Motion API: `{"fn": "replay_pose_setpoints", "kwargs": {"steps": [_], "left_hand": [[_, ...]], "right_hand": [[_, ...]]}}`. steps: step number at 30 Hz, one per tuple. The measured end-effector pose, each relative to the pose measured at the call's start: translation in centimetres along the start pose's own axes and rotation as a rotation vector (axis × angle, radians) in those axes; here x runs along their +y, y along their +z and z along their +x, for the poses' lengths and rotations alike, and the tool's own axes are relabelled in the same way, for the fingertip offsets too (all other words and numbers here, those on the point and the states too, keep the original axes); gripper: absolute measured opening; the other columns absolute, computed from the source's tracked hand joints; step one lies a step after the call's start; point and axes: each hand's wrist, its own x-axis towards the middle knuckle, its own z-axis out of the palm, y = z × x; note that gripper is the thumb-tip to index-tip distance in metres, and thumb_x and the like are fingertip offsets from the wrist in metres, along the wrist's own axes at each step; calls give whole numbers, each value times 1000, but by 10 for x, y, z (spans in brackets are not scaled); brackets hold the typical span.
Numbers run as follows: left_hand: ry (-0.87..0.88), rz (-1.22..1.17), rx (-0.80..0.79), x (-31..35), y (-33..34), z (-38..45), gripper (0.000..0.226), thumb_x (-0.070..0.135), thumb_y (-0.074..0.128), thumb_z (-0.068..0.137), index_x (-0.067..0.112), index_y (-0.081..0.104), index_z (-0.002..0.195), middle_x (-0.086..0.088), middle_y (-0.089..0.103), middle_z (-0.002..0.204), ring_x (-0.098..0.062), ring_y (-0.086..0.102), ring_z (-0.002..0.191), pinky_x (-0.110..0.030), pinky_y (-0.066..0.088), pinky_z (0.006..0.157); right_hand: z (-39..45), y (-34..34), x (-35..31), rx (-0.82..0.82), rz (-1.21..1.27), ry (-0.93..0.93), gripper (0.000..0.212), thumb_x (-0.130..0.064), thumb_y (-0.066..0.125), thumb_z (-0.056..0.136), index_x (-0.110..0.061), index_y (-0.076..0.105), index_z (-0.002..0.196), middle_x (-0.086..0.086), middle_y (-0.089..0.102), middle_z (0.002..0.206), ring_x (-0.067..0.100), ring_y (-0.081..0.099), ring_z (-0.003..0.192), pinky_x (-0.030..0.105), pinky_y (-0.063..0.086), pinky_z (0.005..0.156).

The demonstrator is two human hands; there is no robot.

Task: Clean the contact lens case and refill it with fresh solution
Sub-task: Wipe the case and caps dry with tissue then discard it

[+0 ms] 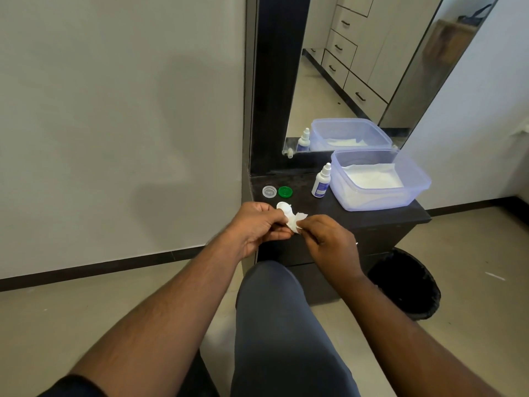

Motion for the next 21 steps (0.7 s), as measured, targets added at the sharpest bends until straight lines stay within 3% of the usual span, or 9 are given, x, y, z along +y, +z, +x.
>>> {"fn": "replay_pose_setpoints", "kwargs": {"steps": [8, 13, 18, 21], "left_hand": [[11, 2, -11, -1, 0, 1, 3, -7, 62, 83, -5, 61, 85, -24, 70, 76, -21, 70, 57, -24, 59, 51], [19, 7, -11, 0, 0, -1, 9, -8, 62, 83, -4, 61, 90, -24, 69, 77, -20, 69, 56, -22, 57, 48], [30, 41, -43, -2, -2, 0, 7, -7, 63, 83, -8, 62, 89, -28, 70, 84, -22, 70, 60, -23, 59, 52], [27, 17, -49, -3, -4, 0, 16, -6, 62, 84, -14, 62, 98, -26, 70, 79, -21, 70, 58, -25, 60, 55]], "right_hand": [[6, -1, 4, -13, 96, 133, 16, -10, 71, 82, -10, 74, 98, 4, 74, 93, 13, 68, 85, 27, 56, 80], [6, -6, 0, -45, -17, -6, 17, -5, 73, 80, -9, 74, 97, 6, 74, 93, 16, 69, 84, 24, 53, 78], [7, 2, 3, 3, 87, 186, 19, -6, 68, 84, -10, 73, 102, 5, 73, 99, 16, 67, 90, 31, 55, 82], [6, 4, 2, 26, 127, 193, 21, -1, 68, 82, -8, 73, 101, 6, 73, 100, 13, 66, 91, 20, 49, 85]]}}
